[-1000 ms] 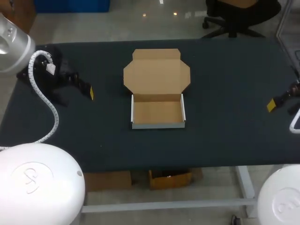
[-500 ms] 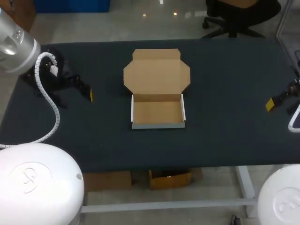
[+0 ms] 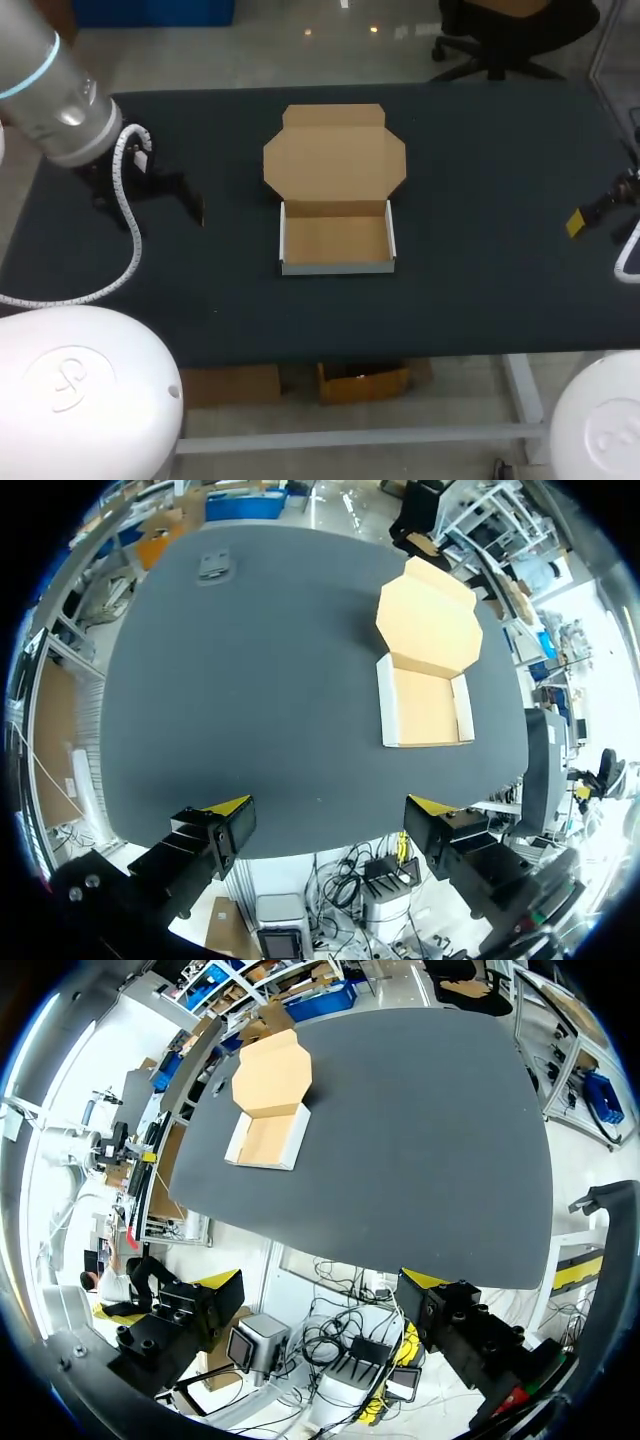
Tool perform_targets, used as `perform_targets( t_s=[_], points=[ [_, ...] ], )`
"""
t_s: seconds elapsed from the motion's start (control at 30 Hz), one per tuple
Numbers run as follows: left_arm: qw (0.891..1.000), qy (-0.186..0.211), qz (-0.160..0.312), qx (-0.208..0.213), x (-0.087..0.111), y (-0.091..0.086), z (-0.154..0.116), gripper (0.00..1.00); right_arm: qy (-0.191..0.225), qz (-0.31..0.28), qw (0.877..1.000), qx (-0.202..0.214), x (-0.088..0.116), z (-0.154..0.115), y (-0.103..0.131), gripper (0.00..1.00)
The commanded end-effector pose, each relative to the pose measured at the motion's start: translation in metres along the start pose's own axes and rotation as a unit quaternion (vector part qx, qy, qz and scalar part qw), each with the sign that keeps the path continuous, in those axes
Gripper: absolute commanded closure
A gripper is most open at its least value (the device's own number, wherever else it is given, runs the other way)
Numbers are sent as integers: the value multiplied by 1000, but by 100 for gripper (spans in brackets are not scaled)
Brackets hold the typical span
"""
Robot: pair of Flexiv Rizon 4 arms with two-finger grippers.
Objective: Assemble the packaging by folding the flat box into shape, placing the metal phone stand inside, and closing the box properly
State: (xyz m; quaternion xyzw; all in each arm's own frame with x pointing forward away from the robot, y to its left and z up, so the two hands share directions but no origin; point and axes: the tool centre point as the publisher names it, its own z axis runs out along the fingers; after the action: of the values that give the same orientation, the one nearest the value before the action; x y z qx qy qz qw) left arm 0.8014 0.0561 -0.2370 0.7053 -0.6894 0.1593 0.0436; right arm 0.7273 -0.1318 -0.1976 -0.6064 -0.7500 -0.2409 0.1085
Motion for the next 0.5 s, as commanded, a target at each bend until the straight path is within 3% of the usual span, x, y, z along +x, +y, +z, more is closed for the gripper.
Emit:
perform_targets(
  t_s=[0.03,0.5],
  points=[
    [1000,-19,-3,-10,3,-14,16,0,1,0,1000,1,0,-2,-1,0],
    [998,-55,-18,-31,-16,-37,60,0,1,0,1000,1,0,-2,-1,0]
  ],
)
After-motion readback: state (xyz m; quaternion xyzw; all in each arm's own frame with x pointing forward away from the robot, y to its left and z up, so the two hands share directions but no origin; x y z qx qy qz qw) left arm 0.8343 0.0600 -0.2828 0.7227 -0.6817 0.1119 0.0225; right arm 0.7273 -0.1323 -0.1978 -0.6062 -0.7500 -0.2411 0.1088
